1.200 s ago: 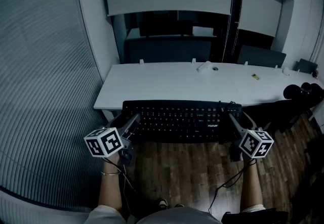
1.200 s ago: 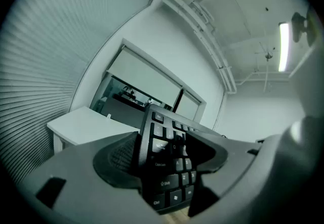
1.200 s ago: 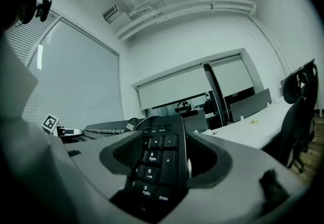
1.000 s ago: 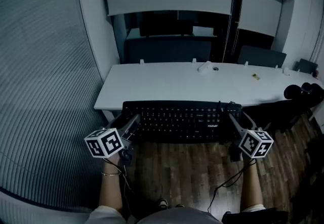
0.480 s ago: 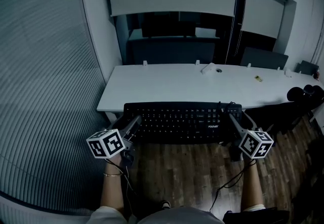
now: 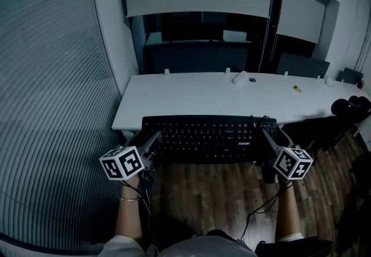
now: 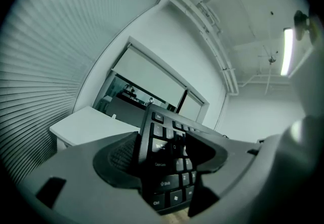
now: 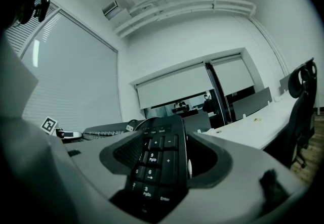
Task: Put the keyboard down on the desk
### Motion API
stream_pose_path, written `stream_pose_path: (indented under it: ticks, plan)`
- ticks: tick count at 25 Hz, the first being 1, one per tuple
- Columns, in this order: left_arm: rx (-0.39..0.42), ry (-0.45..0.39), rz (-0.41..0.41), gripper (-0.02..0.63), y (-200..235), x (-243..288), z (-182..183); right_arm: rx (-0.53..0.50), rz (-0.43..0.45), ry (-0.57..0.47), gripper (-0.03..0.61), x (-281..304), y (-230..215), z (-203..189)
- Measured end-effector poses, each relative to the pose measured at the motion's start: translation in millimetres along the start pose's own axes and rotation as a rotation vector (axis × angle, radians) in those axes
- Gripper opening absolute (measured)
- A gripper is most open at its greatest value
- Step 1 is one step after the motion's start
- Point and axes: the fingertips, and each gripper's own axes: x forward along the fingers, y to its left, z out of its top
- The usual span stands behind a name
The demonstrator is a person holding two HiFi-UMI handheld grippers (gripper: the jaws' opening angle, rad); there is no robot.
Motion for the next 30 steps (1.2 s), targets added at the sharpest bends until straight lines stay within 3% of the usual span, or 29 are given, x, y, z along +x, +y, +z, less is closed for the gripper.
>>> stream_pose_path:
  ticks: [11,30]
  plan:
    - [-0.015,0.03,-0.027,0.291,6.3,12.4,-2.4,0.02,-0.044,0.009,0.254,-2.5,-2.1,-3.7]
    - [-0.021,0.026,0.024,0.284,10.3,12.8,-7.3,0.049,-0.03,0.006,0.253,6.3,-6.9,-6.7]
